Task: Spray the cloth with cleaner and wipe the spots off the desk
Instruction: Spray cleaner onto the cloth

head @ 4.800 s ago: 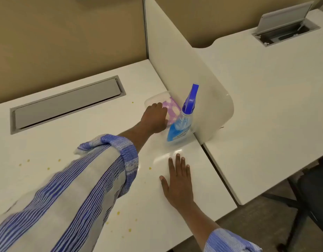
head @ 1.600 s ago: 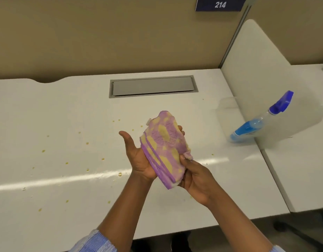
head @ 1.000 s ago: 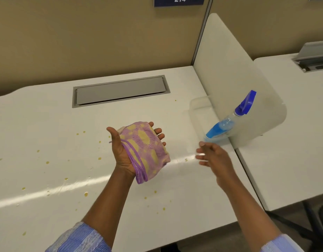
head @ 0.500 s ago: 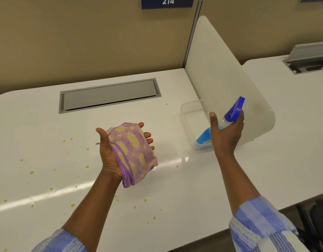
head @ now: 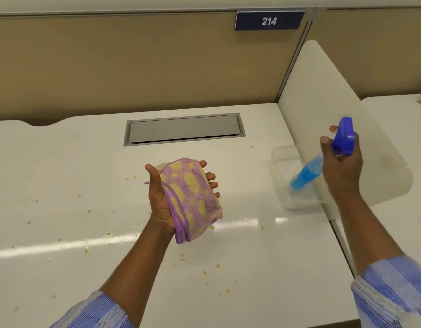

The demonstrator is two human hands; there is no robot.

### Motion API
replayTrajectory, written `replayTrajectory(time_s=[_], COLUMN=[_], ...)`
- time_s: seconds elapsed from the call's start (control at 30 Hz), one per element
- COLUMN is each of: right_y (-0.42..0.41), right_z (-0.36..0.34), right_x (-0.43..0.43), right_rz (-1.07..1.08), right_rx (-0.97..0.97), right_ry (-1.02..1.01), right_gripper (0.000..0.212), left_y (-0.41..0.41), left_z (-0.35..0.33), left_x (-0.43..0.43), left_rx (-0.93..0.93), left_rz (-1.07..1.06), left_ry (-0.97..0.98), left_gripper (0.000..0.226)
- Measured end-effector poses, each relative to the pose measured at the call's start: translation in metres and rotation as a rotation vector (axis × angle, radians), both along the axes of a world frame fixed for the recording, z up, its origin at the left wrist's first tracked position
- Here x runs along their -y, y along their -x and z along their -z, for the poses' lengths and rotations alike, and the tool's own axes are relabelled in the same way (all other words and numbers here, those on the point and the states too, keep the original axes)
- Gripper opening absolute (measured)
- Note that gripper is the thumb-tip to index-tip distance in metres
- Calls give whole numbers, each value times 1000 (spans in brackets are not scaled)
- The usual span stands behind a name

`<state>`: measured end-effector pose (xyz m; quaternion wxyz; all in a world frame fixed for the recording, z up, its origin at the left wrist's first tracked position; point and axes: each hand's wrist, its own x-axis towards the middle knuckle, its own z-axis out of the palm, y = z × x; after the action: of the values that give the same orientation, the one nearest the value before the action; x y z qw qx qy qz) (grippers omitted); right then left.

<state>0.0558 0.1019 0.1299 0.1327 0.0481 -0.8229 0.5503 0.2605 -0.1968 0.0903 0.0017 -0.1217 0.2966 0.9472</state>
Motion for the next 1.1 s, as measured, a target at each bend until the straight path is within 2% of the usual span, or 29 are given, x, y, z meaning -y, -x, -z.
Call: replayTrajectory(time_s=[0.13, 0.27, 0.4, 0.57, 0.67, 0.77, 0.93, 1.1], right_y=[-19, -65, -128, -200, -224, -228, -220, -218], right_z=[-57, -82, -62, -25, -19, -19, -29, -32], right_x=[20, 56, 105, 168, 199, 222, 238, 237], right_rz=[-150, -287, -465, -575, -615, -624, -658, -618], right_rx=[-176, -200, -89, 256, 359, 397, 401, 374], right_ry=[4, -29, -38, 66, 9, -115, -277, -341], right_gripper=[32, 26, 29, 30, 35, 24, 28, 33], left_y=[-9, -18, -27, -42, -49, -58, -68, -71], left_z=[-8, -13, -15, -18, -17, -17, -21, -23], left_x=[17, 32, 46, 59, 63, 63, 63, 65], left_rx=[-27, -41, -52, -58, -25, -39, -56, -43], left_rz=[-4, -25, -46, -72, -72, -57, -116, -134], left_ry=[12, 30, 41, 100, 124, 142, 171, 176], left_gripper=[123, 123, 121, 107, 124, 125, 100, 98])
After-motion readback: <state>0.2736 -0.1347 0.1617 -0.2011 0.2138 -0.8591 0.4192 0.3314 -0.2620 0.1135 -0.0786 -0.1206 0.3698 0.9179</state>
